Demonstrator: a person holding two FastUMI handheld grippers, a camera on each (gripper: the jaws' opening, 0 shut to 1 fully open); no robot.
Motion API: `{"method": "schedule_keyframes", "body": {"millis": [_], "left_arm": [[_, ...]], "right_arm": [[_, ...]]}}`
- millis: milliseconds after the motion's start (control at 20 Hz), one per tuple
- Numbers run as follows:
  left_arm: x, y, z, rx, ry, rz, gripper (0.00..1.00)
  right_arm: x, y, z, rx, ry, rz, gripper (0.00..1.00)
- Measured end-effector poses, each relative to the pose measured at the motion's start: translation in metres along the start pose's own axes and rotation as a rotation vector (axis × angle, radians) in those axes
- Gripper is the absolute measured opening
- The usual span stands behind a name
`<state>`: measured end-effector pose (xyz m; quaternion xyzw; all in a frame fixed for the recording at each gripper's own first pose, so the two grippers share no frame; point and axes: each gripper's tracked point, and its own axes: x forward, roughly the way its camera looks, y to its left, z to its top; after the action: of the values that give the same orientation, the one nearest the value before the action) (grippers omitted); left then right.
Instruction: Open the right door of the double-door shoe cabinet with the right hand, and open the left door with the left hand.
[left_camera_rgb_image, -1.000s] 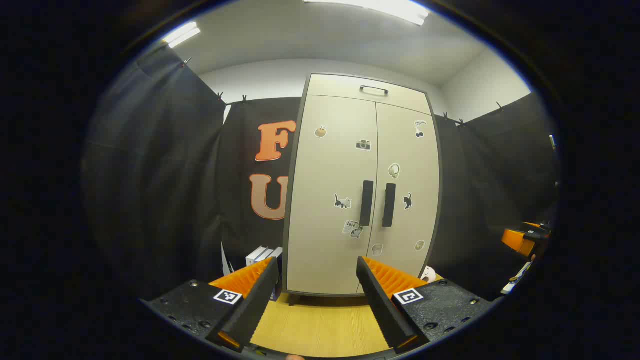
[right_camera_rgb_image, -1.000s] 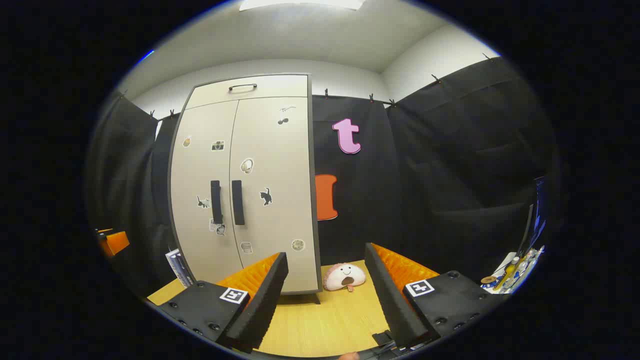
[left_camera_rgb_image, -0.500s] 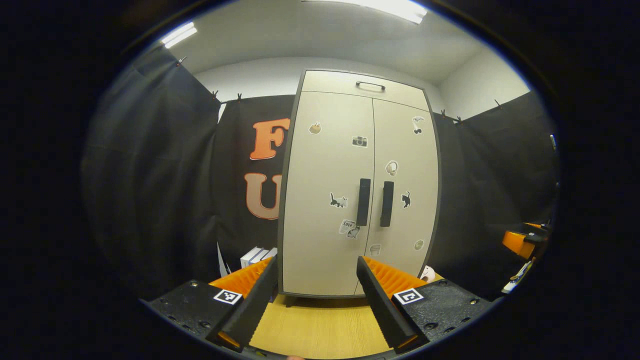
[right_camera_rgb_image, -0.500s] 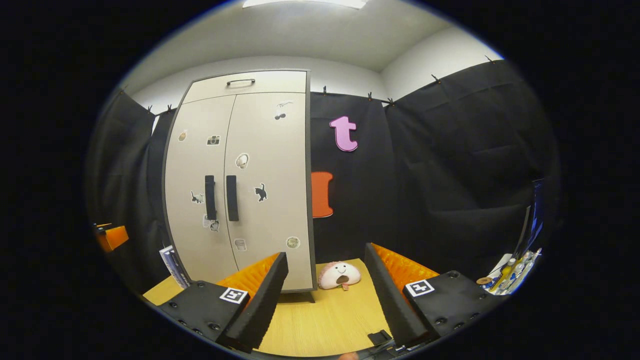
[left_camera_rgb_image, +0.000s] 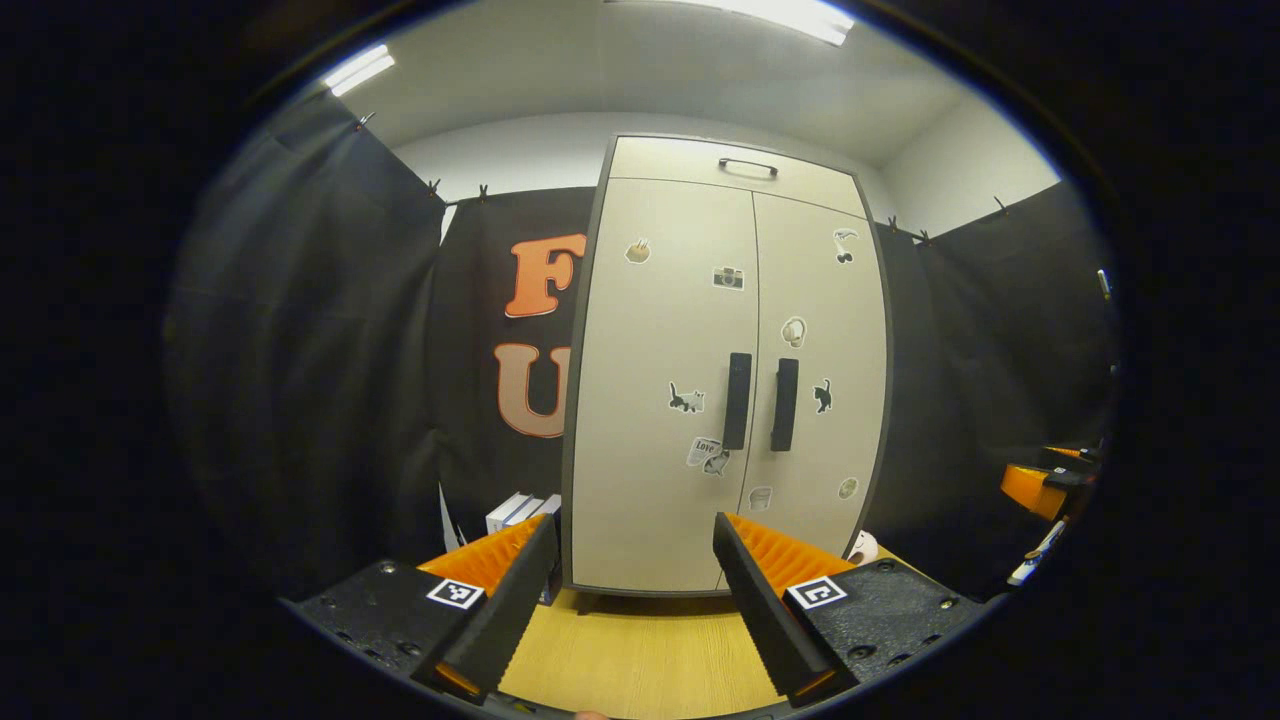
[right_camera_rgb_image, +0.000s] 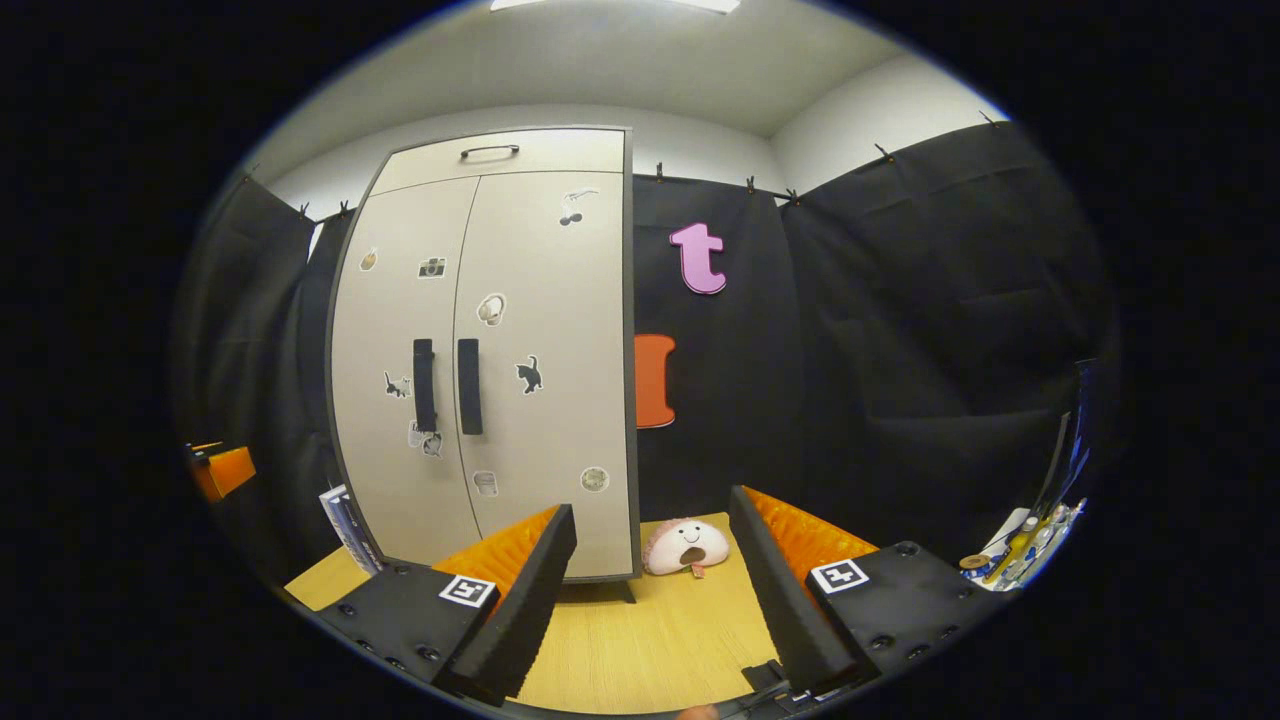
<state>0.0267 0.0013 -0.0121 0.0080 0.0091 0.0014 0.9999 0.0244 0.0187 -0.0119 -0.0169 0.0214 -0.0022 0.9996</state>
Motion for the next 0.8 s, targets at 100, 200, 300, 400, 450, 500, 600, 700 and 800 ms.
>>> {"method": "schedule_keyframes", "body": {"millis": [100, 200, 300, 400, 450, 500, 600, 700, 800], "left_arm": [[0.001, 0.002, -0.003, -0.001, 0.005, 0.005, 0.95], [0.004, 0.004, -0.008, -0.008, 0.014, 0.005, 0.95], [0.008, 0.005, -0.01, -0.013, 0.017, 0.005, 0.95], [0.01, 0.008, -0.013, -0.008, 0.018, 0.011, 0.95], [0.011, 0.01, -0.014, -0.003, 0.021, 0.014, 0.95], [0.013, 0.012, -0.016, 0.0, 0.025, 0.017, 0.95], [0.014, 0.016, -0.019, -0.004, 0.031, 0.026, 0.95], [0.014, 0.02, -0.022, -0.013, 0.036, 0.029, 0.95], [0.017, 0.026, -0.025, -0.011, 0.044, 0.038, 0.95]], "right_arm": [[0.008, 0.009, 0.001, -0.007, 0.006, 0.01, 0.99], [0.017, 0.023, 0.005, -0.015, 0.007, 0.031, 0.99], [0.029, 0.04, 0.01, -0.019, -0.002, 0.061, 0.99], [0.041, 0.06, 0.014, -0.024, -0.001, 0.098, 0.99], [0.049, 0.072, 0.016, -0.026, 0.001, 0.121, 0.89], [0.056, 0.082, 0.018, -0.031, 0.006, 0.139, 0.99], [0.072, 0.104, 0.024, -0.044, 0.005, 0.169, 0.98], [0.09, 0.123, 0.024, -0.064, 0.022, 0.187, 0.97], [0.108, 0.142, 0.027, -0.071, 0.038, 0.206, 0.97]]}}
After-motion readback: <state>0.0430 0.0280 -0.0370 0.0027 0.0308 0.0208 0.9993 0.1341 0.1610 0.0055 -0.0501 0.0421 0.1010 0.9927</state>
